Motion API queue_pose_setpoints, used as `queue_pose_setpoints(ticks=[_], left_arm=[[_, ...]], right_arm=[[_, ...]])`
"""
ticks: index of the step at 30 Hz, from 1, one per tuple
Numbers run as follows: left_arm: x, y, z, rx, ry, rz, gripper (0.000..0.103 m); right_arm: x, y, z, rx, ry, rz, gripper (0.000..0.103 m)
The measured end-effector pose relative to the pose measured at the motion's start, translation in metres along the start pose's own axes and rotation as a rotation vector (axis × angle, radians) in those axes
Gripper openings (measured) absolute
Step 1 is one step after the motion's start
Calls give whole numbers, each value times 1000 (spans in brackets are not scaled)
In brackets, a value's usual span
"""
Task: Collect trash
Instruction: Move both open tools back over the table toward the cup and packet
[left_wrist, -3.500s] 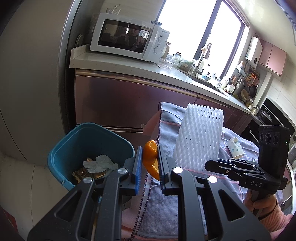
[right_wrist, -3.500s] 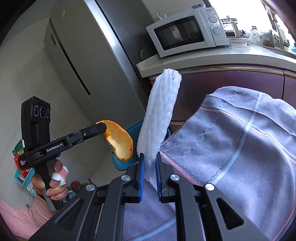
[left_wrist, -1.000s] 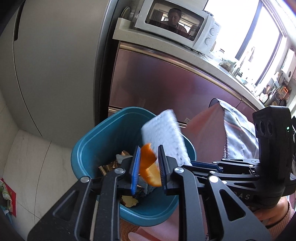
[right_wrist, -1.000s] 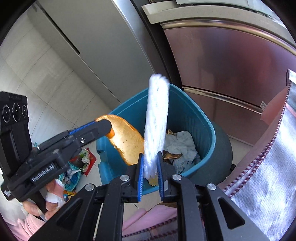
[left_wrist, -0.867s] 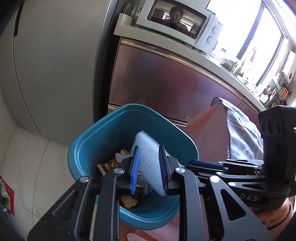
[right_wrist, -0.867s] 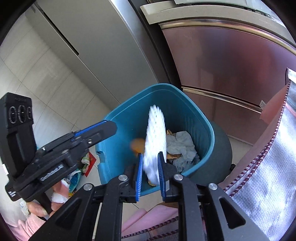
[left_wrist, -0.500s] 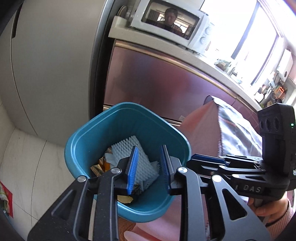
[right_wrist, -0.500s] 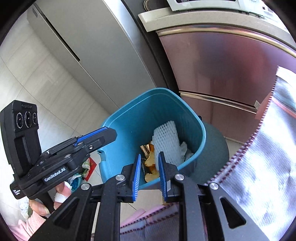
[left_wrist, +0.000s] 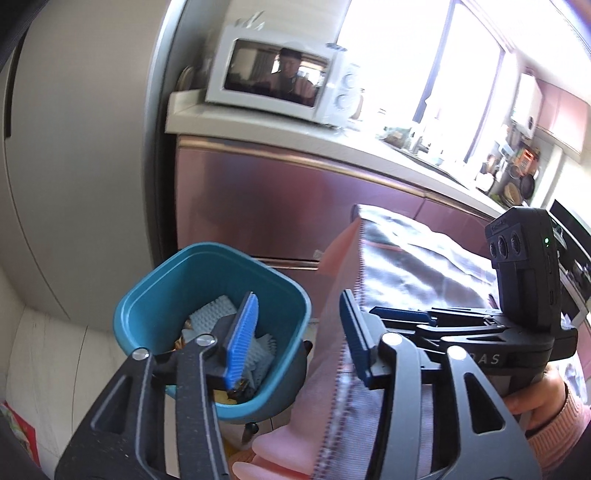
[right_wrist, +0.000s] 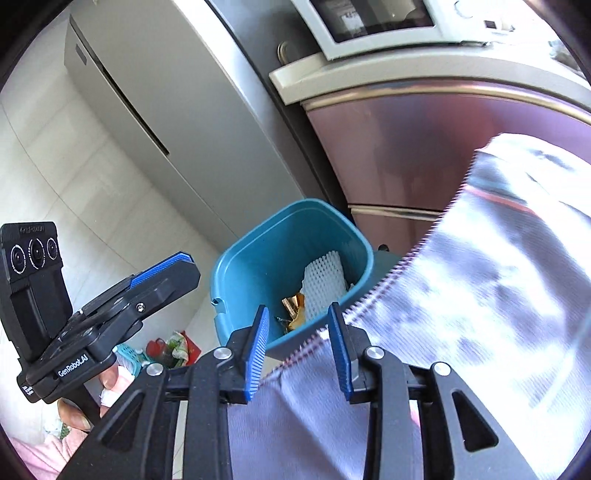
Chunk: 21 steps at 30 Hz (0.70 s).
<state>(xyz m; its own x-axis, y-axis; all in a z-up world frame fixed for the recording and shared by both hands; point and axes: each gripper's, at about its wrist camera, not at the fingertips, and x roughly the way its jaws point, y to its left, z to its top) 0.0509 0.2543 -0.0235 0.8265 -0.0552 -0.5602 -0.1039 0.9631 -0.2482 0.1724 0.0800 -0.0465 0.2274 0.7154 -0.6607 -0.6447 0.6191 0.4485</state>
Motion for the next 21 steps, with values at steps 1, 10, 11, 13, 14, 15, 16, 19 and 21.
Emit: queue_pose_setpoints(ticks=[1, 10, 11, 13, 14, 15, 16, 19, 21], left_arm=[[-2, -5, 0, 11, -5, -5, 53], [-1, -60, -9, 83, 6, -100, 71], [1, -68, -11, 98, 15, -114, 73], [5, -86, -15, 128, 26, -139, 75], [6, -95, -17, 143, 31, -153, 76], [9, -104, -19, 160, 37, -166, 76], [11, -112, -20, 174, 42, -177, 76], [19, -141, -24, 217, 56, -219, 76], [27, -159, -24, 242, 70, -243, 76]], right_arm=[[-9, -1, -3, 0, -23, -7, 36], [-86, -26, -39, 33, -166, -99, 50], [-96, -32, -44, 46, -180, -115, 52], [-111, -40, -53, 70, -202, -159, 53], [-118, -45, -58, 84, -211, -178, 53], [-127, -52, -64, 101, -221, -198, 54], [-135, -59, -69, 120, -231, -217, 54], [-159, -77, -85, 168, -258, -274, 54], [-173, -91, -97, 202, -276, -302, 54]])
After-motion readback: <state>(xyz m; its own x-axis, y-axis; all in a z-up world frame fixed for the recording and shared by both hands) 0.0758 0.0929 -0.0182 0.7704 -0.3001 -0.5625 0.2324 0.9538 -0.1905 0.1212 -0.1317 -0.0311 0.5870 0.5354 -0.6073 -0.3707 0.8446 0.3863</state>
